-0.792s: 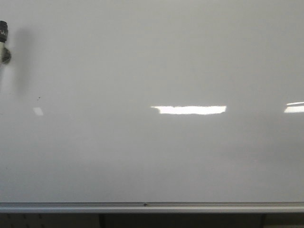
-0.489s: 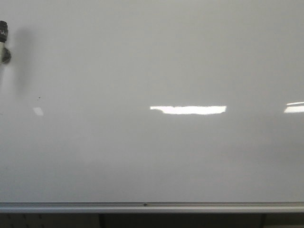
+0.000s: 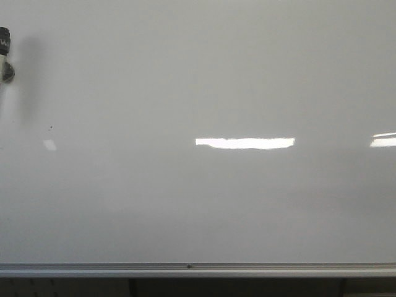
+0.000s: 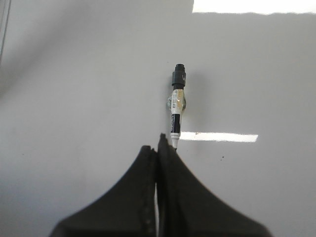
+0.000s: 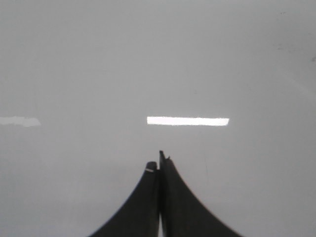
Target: Write number 1 on whiteboard
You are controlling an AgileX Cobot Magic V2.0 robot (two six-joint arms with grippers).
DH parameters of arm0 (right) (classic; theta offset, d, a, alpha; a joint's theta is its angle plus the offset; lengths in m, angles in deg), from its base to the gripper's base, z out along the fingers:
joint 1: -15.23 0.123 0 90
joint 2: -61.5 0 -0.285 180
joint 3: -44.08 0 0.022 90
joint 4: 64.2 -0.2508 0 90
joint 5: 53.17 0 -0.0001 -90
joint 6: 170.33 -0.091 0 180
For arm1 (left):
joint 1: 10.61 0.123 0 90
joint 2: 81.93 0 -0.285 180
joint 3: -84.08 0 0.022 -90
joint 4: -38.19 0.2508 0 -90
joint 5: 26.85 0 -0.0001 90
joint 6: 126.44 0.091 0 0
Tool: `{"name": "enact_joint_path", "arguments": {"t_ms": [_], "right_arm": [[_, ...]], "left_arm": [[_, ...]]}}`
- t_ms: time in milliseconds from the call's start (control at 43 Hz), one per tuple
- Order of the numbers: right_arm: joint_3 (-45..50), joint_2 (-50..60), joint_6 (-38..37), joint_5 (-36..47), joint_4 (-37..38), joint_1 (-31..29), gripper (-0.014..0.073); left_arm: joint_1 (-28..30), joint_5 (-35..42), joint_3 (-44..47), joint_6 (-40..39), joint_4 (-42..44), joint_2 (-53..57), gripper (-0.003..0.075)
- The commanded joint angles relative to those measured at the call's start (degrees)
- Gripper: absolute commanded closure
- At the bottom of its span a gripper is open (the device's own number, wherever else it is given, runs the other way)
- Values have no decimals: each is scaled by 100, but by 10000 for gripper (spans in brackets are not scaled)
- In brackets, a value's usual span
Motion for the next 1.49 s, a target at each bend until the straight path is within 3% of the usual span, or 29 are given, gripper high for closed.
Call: {"name": "enact_joint_path", "arguments": {"t_ms": [0,279,792,1141,1467], "right_arm": [[-168,99,38,551,-35,-25,690],[-1371,80,38,-623,-35,-25,690],[-3789,-1675,43,-2227,-35,-25,690],[-3926,-2557,43,-2862,-35,-25,690],[-3520,-3056,43,-2787,-21,-25,690]], "left_arm": [[-35,596,97,-10,-54,107,741],[-35,582,-860,-10,-54,71,741],[-35,-1648,-3332,-10,-54,-1268,741],[-35,-2205,-3196,-10,-64,-2036,741],[-35,-2215,-2942,-10,-39,-2371,741]]}}
